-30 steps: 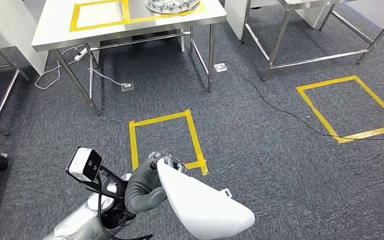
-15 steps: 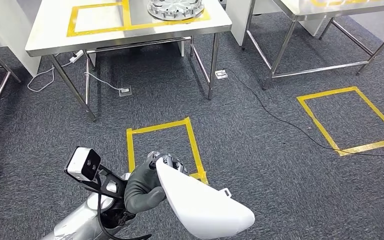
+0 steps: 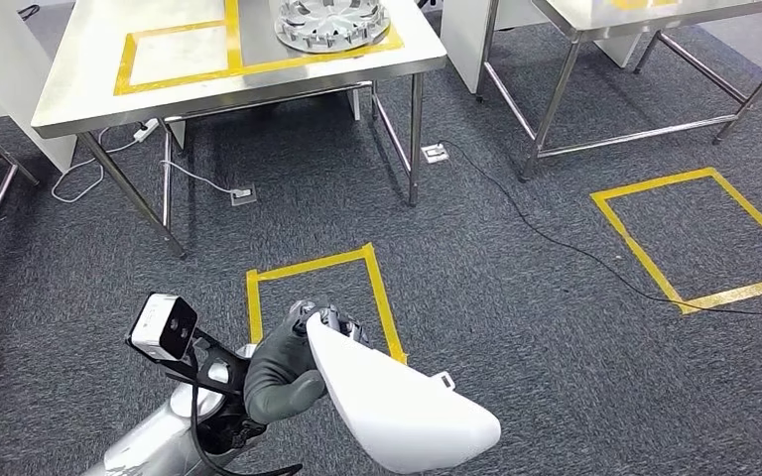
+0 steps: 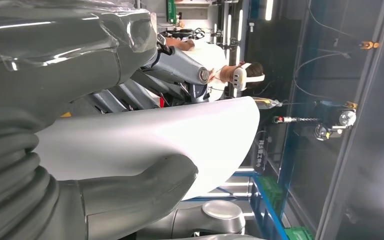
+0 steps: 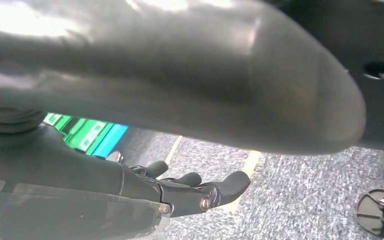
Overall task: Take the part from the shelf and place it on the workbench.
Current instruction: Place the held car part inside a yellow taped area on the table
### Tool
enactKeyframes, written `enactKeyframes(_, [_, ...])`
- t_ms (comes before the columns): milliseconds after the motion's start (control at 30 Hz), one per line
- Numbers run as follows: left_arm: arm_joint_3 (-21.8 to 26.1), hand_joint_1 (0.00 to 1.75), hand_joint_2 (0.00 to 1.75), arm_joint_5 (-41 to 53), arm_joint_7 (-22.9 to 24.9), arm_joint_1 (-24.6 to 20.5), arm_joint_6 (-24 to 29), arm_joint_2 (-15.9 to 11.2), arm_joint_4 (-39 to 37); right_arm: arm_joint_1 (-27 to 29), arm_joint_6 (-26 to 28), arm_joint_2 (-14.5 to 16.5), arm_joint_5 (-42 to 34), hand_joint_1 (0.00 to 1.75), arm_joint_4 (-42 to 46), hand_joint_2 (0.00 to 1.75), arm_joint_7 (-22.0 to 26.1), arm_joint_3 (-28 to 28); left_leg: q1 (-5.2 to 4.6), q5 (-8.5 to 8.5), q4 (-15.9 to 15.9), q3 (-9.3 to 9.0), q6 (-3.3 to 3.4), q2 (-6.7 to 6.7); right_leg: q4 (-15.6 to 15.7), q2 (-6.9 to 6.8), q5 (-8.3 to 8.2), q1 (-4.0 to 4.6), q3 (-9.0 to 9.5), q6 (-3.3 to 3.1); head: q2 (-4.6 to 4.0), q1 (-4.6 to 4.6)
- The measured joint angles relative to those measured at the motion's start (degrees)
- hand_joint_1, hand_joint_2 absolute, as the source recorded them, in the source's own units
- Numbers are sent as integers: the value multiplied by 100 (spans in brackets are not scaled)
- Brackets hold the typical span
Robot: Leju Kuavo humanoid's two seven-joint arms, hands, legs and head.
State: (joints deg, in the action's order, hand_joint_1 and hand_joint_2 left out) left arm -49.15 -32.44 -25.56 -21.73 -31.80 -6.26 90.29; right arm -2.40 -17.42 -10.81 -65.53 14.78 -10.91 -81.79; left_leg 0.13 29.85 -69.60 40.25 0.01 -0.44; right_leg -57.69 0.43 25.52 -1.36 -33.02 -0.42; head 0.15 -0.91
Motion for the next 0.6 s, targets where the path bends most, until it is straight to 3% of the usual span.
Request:
enactKeyframes(67, [3,175,175,0,-3,-8,0,-4,0,-6,0,10,3,0,-1,0,1,0,-23,-467,745,-283,77,14,9,5,43,16,69,18,0,4])
enactKeyframes(100, [5,175,175,-2,-8,-13,-1,-4,0,-12,0,18,4,0,-2,0,1,1,-44,-558,1001,-388,116,15,15,7,61,22,87,36,0,4])
enactKeyframes(200, [15,175,175,-8,-24,-16,-3,-4,1,-30,-2,32,12,0,-8,0,1,-1,-94,-558,1184,-484,209,8,41,5,105,24,117,121,0,3])
enactKeyframes(267, [22,175,175,-10,-34,-17,-7,1,2,-37,-13,33,24,0,-11,0,5,-2,-74,-657,1292,-592,267,14,-55,-6,167,30,92,152,0,9])
enactKeyframes(333, [20,175,175,-14,-42,-21,-11,13,1,-39,-43,33,54,0,-15,0,13,-2,-50,-711,1379,-669,303,26,-554,-14,390,29,-157,132,0,16])
enactKeyframes(400, [9,175,175,-15,-43,-16,-19,20,-7,-39,-76,32,96,0,-20,0,16,-3,-61,-705,1383,-669,324,25,-1321,-14,669,25,-580,128,0,16])
enactKeyframes(433, [4,175,175,-15,-43,-9,-22,21,-15,-39,-87,32,113,0,-25,0,16,-5,-65,-698,1380,-667,323,17,-1561,-15,719,20,-733,154,0,14])
enactKeyframes(467, [1,175,175,-15,-43,-6,-25,21,-22,-38,-98,32,127,0,-30,0,16,-9,-66,-690,1374,-666,318,5,-1576,-15,674,12,-777,199,0,14])
enactKeyframes(533, [-1,175,175,-15,-43,-8,-30,27,-30,-40,-115,29,151,0,-40,0,16,-15,-59,-662,1334,-666,280,-47,-933,7,364,-21,-513,319,0,16])
enactKeyframes(567, [0,175,175,-15,-43,-10,-34,32,-31,-41,-122,30,162,0,-43,0,16,-18,-67,-635,1294,-651,247,-75,-535,46,205,-32,-320,349,0,17])
enactKeyframes(600, [1,175,175,-16,-43,-12,-39,37,-31,-41,-126,30,171,0,-45,0,16,-20,-78,-604,1249,-633,212,-105,-228,71,86,-42,-166,337,0,16])
